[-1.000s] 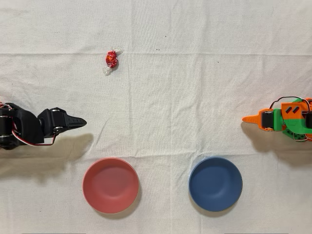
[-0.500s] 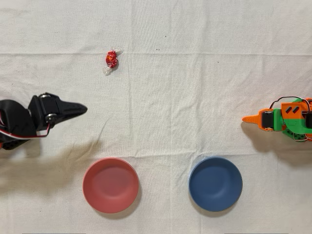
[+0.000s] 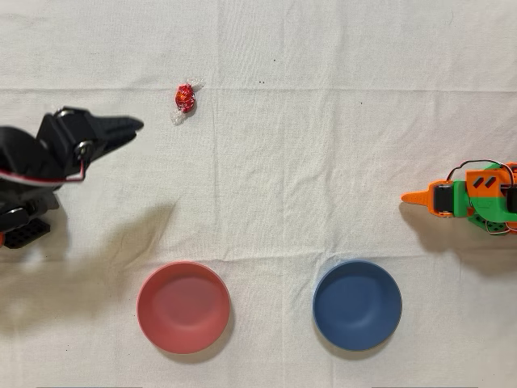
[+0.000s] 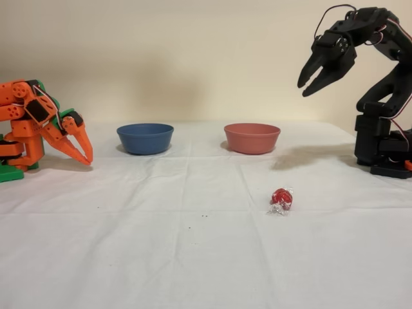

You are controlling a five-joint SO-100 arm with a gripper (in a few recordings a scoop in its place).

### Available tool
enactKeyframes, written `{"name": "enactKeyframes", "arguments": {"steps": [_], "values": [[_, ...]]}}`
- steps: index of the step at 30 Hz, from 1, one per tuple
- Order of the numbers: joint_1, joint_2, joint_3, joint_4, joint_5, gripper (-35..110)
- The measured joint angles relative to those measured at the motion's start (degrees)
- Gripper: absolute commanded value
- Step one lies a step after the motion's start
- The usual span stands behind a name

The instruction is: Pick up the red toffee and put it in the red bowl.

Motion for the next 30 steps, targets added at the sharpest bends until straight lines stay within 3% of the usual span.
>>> {"name": "enactKeyframes", "arguments": {"steps": [16,30], "values": [[-5.9,-20.4,-3.2,-2.6,-2.0,29],[-9.2,-30.8,0.4,-14.0,-3.0,30]]}}
